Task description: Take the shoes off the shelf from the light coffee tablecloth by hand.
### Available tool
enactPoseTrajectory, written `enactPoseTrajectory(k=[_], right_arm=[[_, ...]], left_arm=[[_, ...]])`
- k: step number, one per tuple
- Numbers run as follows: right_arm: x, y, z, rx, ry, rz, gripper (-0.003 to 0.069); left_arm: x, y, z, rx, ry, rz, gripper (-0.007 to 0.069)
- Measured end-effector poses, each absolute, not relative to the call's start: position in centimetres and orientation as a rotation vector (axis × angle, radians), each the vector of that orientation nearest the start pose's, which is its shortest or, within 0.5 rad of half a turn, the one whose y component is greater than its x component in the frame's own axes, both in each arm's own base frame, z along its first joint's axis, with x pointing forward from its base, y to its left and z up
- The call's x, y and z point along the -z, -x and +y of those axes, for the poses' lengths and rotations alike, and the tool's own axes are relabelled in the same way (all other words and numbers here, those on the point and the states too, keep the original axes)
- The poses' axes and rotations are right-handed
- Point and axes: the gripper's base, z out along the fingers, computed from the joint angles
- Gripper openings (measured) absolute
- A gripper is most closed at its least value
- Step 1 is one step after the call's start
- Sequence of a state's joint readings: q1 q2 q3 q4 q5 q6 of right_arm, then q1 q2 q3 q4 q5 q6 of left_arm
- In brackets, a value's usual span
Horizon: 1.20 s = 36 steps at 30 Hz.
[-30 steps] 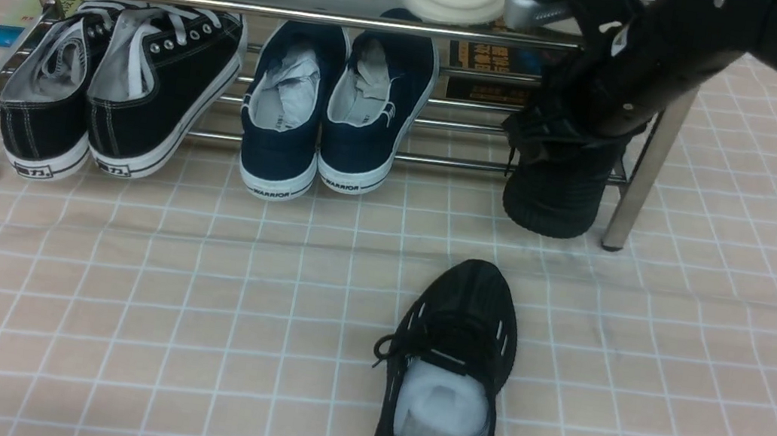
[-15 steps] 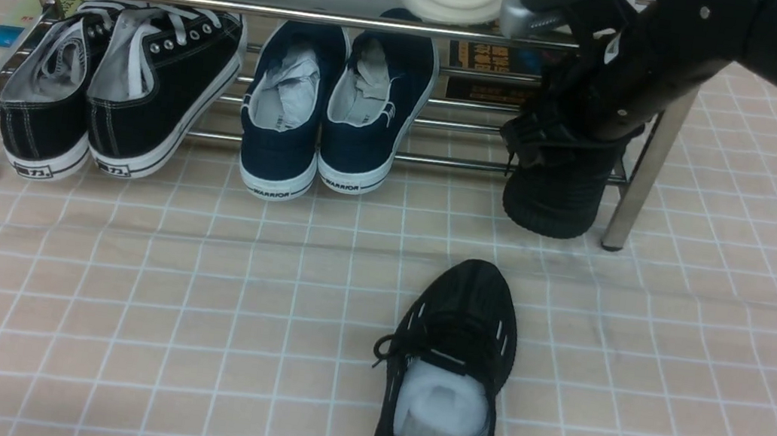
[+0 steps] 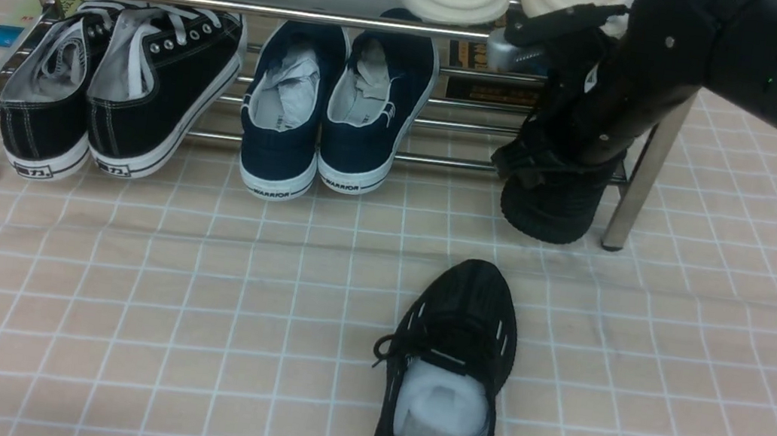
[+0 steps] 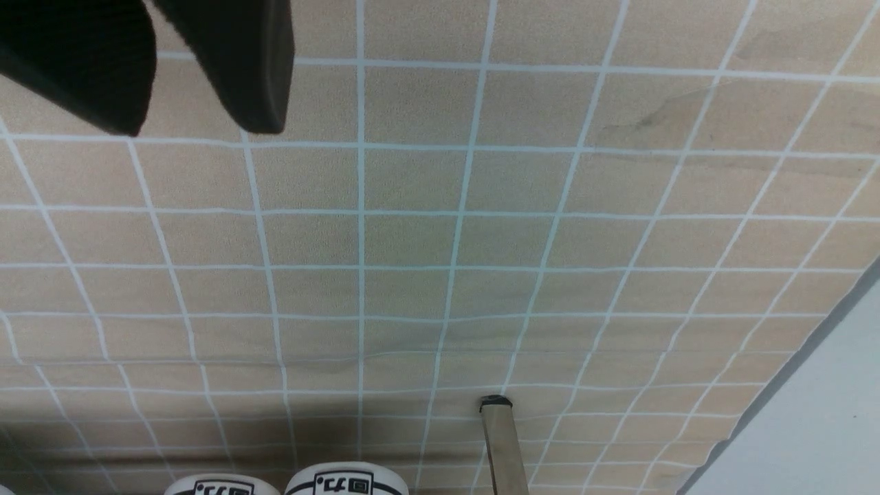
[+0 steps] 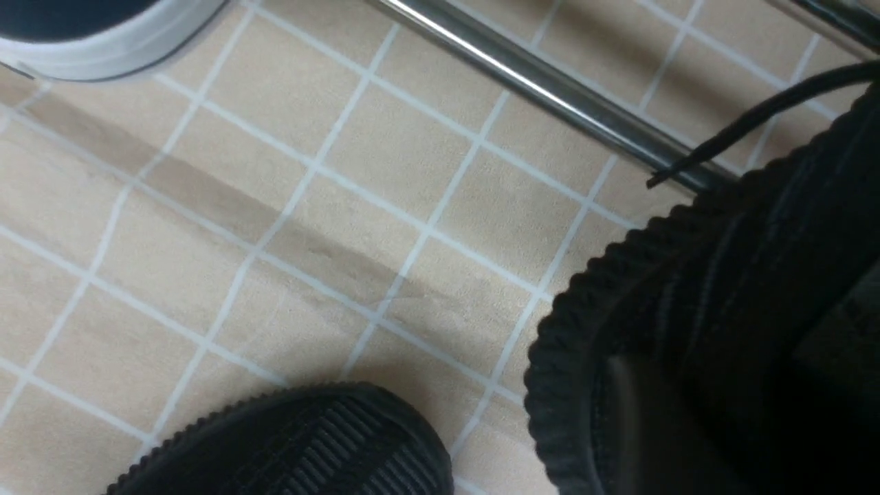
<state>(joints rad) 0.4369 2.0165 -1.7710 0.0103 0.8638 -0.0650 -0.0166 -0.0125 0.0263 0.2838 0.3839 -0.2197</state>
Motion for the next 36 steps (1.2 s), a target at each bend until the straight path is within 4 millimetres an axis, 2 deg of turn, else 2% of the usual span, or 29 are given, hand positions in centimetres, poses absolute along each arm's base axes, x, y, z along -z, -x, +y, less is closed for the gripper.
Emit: enactPoseTrajectory(k=[1,3,7,12,18,27,29,32,36], right_arm=[[-26.6,-41.1,19.3,-0.15,0.642,2.535,0.0059],[-26.8,-40.9,19.3,-0.162,0.641,2.559,0.0024],[-27.7,-40.0,19.2,-0.184,0.663,2.62,0.0025],[-30.0,-37.5,18.8,-0.274,0.765,2.706,0.0025],[-32.8,-35.6,19.0,-0.413,0.831,2.661,0.0025],[-35.8,-34.0,18.5,-0.468,0.777,2.609,0.0025],[-36.8,-33.0,18.2,-0.495,0.766,2.589,0.0025],[-37.1,-31.5,17.7,-0.531,0.761,2.596,0.0025],[-36.4,-29.4,17.0,-0.56,0.784,2.629,0.0025]], left_arm=[[-17.2,-5.2,0.9,-0.117,0.016,1.867,0.024],[-17.2,-5.2,0.9,-0.117,0.016,1.867,0.024],[-17.2,-5.2,0.9,-0.117,0.016,1.867,0.024],[-17.2,-5.2,0.9,-0.117,0.016,1.867,0.024],[-17.2,-5.2,0.9,-0.117,0.016,1.867,0.024],[-17.2,-5.2,0.9,-0.117,0.016,1.867,0.024],[-17.2,-5.2,0.9,-0.117,0.016,1.867,0.024],[-17.2,-5.2,0.9,-0.117,0.016,1.867,0.024],[-17.2,-5.2,0.9,-0.117,0.016,1.867,0.024]])
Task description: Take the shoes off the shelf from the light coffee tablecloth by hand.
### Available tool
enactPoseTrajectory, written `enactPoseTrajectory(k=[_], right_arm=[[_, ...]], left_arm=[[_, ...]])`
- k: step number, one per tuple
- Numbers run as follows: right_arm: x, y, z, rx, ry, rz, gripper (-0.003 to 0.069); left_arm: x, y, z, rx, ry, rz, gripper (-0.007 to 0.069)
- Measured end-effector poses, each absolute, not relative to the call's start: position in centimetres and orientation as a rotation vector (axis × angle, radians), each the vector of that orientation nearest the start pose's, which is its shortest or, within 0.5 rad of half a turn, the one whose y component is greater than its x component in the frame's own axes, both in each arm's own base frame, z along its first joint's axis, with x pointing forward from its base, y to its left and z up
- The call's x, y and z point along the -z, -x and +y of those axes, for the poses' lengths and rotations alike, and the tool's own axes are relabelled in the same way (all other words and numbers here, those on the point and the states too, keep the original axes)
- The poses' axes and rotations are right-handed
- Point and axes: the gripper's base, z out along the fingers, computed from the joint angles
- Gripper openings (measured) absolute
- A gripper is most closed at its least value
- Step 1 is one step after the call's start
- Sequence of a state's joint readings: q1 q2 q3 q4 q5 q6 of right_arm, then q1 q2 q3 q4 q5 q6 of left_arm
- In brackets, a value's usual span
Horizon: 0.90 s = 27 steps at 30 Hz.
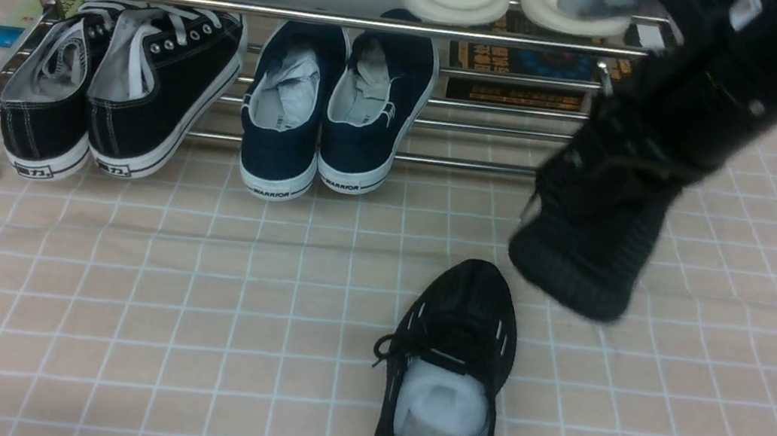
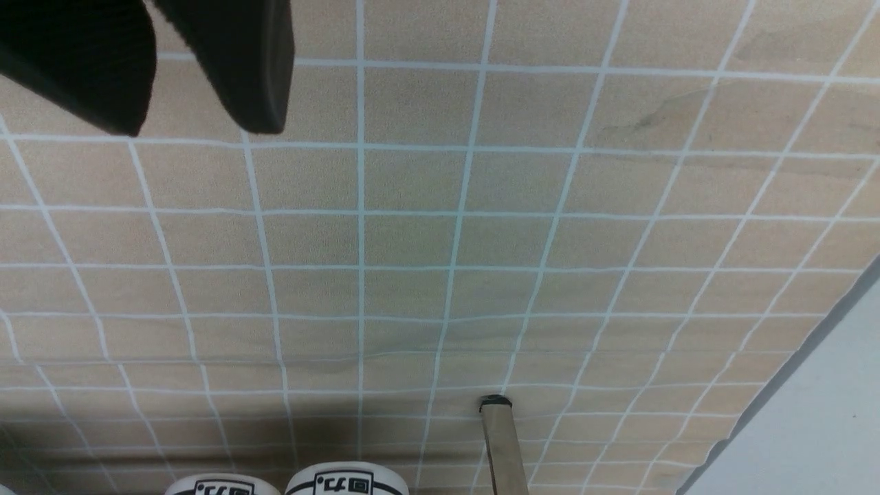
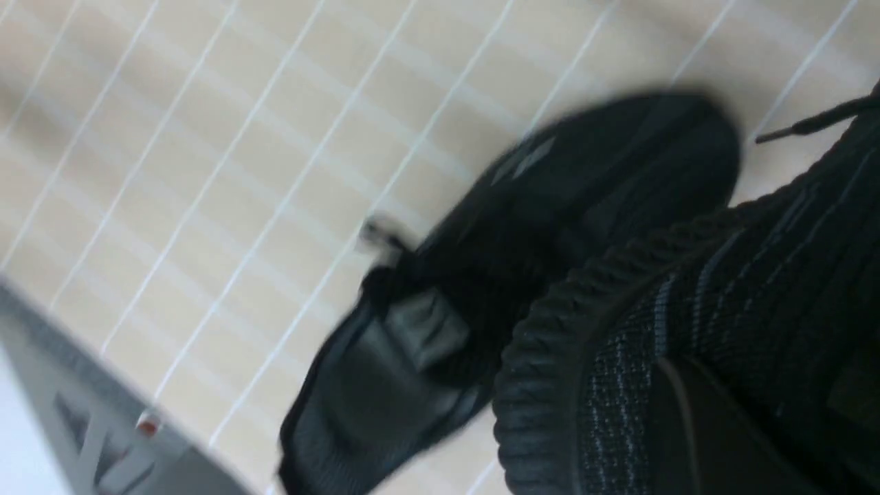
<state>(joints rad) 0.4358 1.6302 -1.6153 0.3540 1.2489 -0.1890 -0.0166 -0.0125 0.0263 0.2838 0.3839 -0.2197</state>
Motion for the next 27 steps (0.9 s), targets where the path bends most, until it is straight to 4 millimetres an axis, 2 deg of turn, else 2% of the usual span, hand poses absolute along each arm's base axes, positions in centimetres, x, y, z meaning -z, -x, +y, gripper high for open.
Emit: enactPoseTrajectory(k=[5,12,17,23,27], right_arm=[[-34.3,-26.7,15.8,-0.568,0.815,2.716,0.0025],[-31.8,-26.0,15.5,-0.552,0.916,2.76,0.0025],[-31.4,-26.1,15.5,-0.526,1.02,2.72,0.0025],[-31.5,-26.0,15.7,-0.53,1.255,2.579,0.0026],[-31.7,-25.9,16.1,-0.588,1.28,2.541,0.0026]], left_arm=[[-17.2,-5.2,0.9,-0.117,0.016,1.867,0.024],[-17.2,-5.2,0.9,-0.117,0.016,1.867,0.024],[-17.2,-5.2,0.9,-0.117,0.016,1.867,0.024],[-17.2,-5.2,0.9,-0.117,0.016,1.867,0.024],[-17.2,-5.2,0.9,-0.117,0.016,1.867,0.024]])
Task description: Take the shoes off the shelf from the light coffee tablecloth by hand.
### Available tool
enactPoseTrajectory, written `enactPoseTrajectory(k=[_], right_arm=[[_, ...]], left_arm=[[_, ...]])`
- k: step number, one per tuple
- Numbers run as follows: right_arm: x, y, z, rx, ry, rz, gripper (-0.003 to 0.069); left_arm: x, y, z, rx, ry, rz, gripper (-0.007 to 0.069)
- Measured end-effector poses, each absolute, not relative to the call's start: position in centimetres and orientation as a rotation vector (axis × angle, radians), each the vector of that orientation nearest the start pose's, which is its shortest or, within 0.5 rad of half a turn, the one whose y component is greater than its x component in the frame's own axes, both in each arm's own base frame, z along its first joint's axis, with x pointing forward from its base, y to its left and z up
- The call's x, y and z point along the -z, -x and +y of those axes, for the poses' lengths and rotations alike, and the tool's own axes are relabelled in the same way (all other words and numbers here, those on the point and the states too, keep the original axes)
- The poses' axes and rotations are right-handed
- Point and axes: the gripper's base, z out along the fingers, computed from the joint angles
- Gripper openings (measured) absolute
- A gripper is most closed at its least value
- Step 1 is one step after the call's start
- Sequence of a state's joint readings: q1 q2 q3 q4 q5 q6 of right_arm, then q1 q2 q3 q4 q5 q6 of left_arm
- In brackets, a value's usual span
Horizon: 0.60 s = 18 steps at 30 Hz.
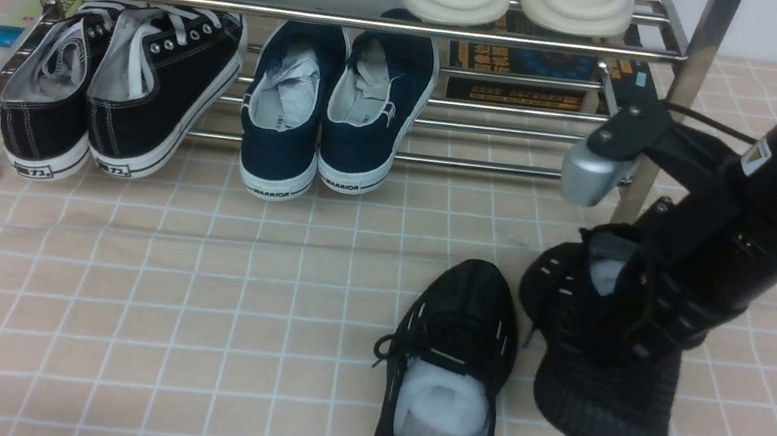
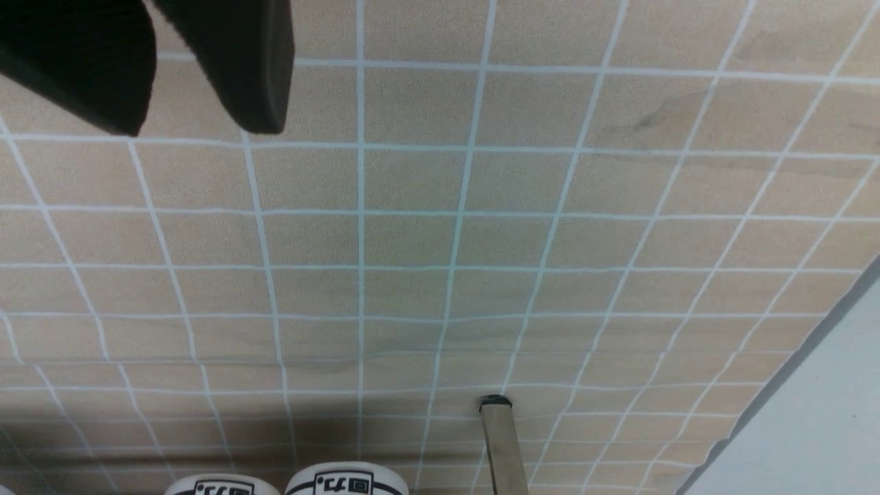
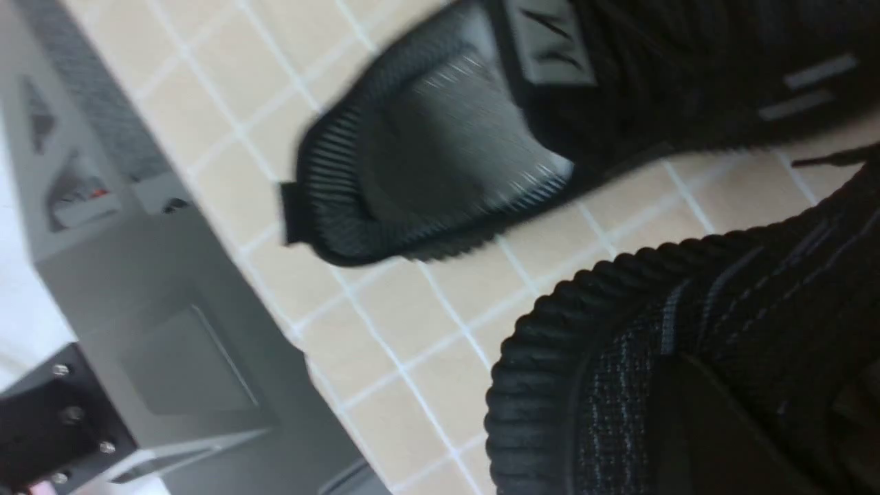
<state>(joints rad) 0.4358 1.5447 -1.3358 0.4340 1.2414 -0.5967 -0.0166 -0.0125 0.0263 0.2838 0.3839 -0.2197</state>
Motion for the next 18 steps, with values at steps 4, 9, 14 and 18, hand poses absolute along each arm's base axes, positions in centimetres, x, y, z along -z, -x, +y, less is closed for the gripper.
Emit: enactPoseTrajectory(k=[4,9,14,18], right_arm=[[-31.6,-25.9,16.1,-0.593,1.279,2.544,0.0027],[-31.0,-26.3,16.2,-0.594,1.24,2.593,0.0029],[-30.0,-26.8,16.4,-0.6,1.237,2.626,0.0028],[-29.5,-27.1,16.6,-0.611,1.217,2.655,0.003]], left_arm=[[-17.2,-5.2,0.9,-0.117,0.016,1.867,0.024],[-17.2,-5.2,0.9,-0.117,0.016,1.867,0.024],[-17.2,-5.2,0.9,-0.117,0.016,1.867,0.024],[-17.2,-5.2,0.9,-0.117,0.016,1.867,0.024]])
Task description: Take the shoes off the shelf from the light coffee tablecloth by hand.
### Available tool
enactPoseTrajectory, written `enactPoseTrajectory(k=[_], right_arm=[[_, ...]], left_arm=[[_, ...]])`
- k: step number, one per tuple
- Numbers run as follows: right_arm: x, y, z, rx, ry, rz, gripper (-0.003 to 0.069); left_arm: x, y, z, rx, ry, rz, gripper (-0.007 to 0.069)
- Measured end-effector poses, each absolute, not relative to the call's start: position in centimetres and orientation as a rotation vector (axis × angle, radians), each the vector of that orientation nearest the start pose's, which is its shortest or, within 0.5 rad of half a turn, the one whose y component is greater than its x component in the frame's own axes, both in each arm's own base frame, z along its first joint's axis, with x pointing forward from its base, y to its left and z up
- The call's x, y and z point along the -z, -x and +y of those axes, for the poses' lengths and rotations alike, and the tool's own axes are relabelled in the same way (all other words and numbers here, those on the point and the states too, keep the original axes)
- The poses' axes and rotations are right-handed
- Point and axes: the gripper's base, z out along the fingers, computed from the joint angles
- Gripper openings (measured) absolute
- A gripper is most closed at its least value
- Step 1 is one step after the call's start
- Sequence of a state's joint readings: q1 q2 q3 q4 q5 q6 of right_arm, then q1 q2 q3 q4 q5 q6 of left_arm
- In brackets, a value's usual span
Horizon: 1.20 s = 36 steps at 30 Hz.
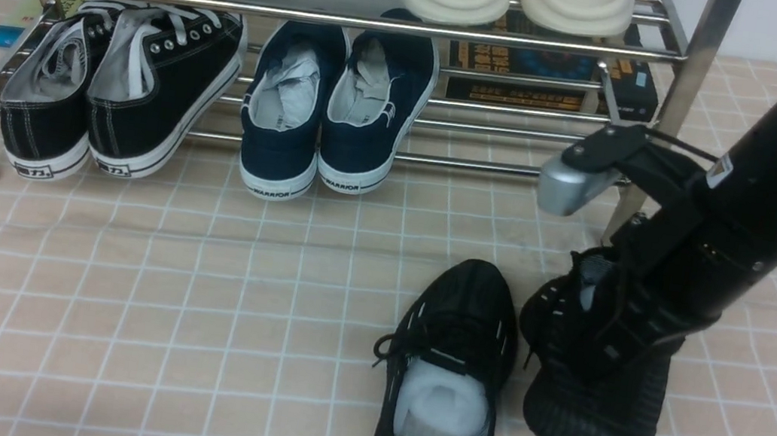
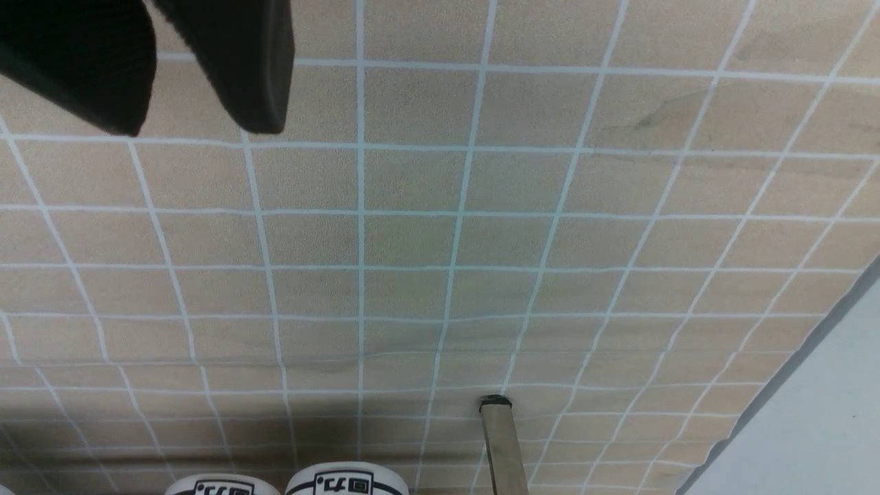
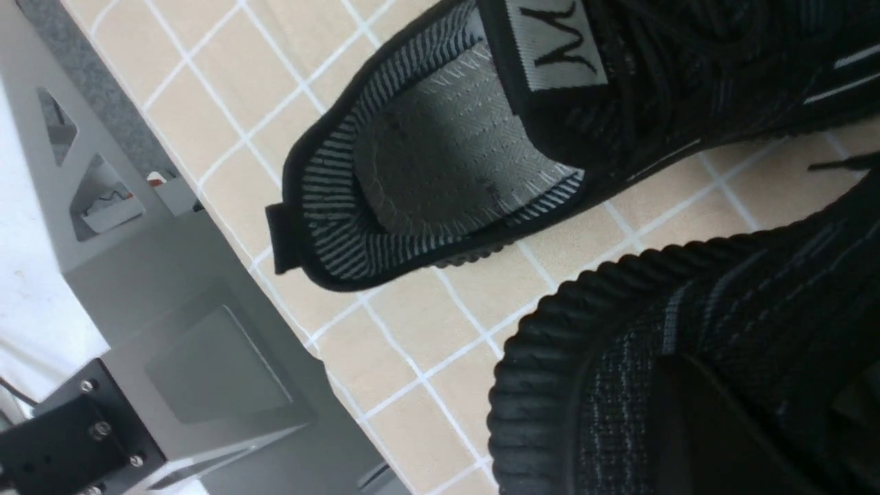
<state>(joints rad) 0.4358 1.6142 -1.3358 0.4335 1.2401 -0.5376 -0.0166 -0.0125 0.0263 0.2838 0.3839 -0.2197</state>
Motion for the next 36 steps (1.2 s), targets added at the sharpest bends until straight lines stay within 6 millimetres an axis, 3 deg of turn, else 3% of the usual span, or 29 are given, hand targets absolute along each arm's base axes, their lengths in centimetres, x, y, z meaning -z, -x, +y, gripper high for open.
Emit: enactPoseTrajectory(k=[6,17,23,30,36], right_arm=[[-29.1,-27.1,16.7,-0.64,1.174,2.692,0.0031],[-25.3,-25.4,16.2,-0.697,1.153,2.835,0.0039],[-25.0,-25.2,16.3,-0.736,1.129,2.841,0.0052],[-25.2,-25.2,16.6,-0.798,1.098,2.834,0.0147],[-25.3,-25.1,16.8,-0.824,1.084,2.831,0.0315]], left_arm=[[-17.2,-5.2,0.9,-0.117,0.016,1.867,0.024],[-17.2,-5.2,0.9,-0.117,0.016,1.867,0.024],[-17.2,-5.2,0.9,-0.117,0.016,1.867,0.024],[-17.2,-5.2,0.9,-0.117,0.016,1.867,0.024],[-17.2,-5.2,0.9,-0.117,0.016,1.867,0.024]])
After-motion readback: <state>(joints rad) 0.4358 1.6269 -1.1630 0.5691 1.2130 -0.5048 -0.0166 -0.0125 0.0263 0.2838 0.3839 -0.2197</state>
